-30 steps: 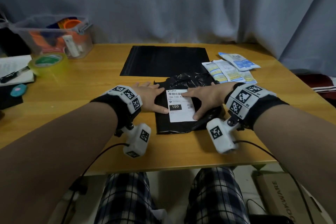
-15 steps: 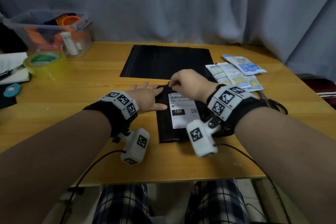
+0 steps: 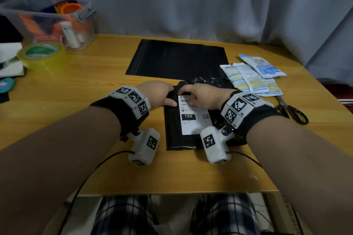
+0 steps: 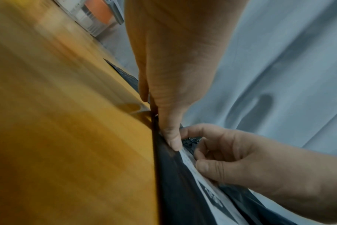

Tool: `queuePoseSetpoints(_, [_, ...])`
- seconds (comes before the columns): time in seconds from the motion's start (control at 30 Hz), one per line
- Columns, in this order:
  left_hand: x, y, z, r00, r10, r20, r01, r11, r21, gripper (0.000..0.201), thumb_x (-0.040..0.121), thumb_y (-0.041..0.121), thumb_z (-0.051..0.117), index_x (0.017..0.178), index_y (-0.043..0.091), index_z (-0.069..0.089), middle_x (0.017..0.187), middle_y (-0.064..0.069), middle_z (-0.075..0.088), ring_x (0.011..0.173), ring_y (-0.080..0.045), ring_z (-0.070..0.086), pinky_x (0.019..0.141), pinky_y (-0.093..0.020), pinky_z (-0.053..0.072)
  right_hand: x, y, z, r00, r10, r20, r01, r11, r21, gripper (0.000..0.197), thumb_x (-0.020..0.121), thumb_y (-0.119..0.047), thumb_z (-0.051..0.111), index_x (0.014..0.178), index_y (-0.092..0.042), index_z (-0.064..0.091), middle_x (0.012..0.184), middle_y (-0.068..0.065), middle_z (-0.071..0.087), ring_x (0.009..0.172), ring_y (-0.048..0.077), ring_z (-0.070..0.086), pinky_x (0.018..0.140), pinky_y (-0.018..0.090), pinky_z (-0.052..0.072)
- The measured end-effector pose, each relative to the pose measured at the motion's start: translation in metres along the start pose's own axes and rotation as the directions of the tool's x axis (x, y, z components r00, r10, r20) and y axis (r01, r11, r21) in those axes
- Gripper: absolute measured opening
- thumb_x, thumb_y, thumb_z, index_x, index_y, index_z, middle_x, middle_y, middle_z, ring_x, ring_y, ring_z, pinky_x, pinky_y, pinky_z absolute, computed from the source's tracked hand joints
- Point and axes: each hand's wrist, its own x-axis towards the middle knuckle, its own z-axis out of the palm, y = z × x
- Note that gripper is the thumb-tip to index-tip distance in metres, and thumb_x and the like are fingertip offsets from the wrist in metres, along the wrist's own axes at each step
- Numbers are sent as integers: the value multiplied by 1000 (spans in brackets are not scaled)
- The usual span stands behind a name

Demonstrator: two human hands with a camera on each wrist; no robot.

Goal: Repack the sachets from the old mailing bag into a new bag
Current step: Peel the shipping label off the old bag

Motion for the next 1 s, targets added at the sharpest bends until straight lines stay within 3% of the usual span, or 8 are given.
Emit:
queuePoseSetpoints(0.1, [0, -3, 0, 1000, 8, 5, -8, 1000, 1, 67, 93, 46, 46, 150, 18, 22, 156, -1, 26, 137, -24, 34, 110, -38, 33, 3, -1, -3, 999, 10, 32, -9, 1000, -16, 44, 91, -17, 54, 132, -29, 42, 76, -12, 46, 77, 12, 52, 58, 17, 38])
queuePoseSetpoints(0.23, [0, -3, -2, 1000, 22, 6, -22, 1000, -7, 66, 94, 45, 47, 149, 18, 23, 155, -2, 27, 137, -24, 35, 109, -36, 33, 6, -3, -5, 998, 19, 52, -17, 999, -36, 39, 90, -17, 56, 125, -27, 43, 78, -10, 48, 80, 15, 54, 60, 22, 40])
queuePoseSetpoints(0.4, [0, -4, -1, 1000, 23, -21, -23, 999, -28, 66, 93, 45, 48, 149, 18, 25, 155, -1, 28, 137, -22, 35, 108, -34, 32, 7, -2, -5, 999, 22, 47, -21, 999, -26, 34, 90, -18, 56, 121, -27, 44, 78, -9, 48, 71, 11, 52, 56, 20, 39])
queuePoseSetpoints(0.5, [0, -5, 1, 999, 25, -31, -26, 998, -49, 66, 93, 44, 49, 149, 19, 25, 156, 0, 25, 139, -22, 32, 109, -33, 29, 4, -3, -3, 999, 19, 37, -18, 1000, -15, 39, 91, -16, 55, 126, -26, 41, 80, -6, 51, 78, 16, 55, 63, 25, 42])
queuePoseSetpoints(0.67, [1, -7, 2, 1000, 16, -25, -18, 996, -82, 67, 92, 45, 50, 149, 21, 24, 157, 1, 21, 141, -22, 28, 111, -34, 26, 3, -4, -2, 999, 3, 44, -1, 999, -54, 53, 93, -16, 51, 141, -28, 33, 98, -3, 50, 91, 16, 52, 76, 26, 40])
queuePoseSetpoints(0.83, [2, -8, 6, 1000, 5, -25, -7, 995, -103, 67, 92, 46, 49, 149, 21, 23, 158, 2, 18, 142, -22, 27, 114, -37, 26, 3, 1, 4, 1000, 1, 2, -1, 1000, -12, 43, 93, -17, 51, 133, -30, 42, 77, -14, 43, 84, 15, 53, 72, 27, 41])
queuePoseSetpoints(1.0, [3, -11, 9, 999, 14, -43, -20, 992, -123, 68, 91, 47, 50, 149, 21, 24, 158, 3, 19, 141, -21, 28, 114, -36, 27, 2, -3, -2, 999, -23, -32, 22, 999, -41, 38, 91, -15, 55, 126, -27, 49, 79, -16, 44, 77, 8, 52, 59, 19, 38])
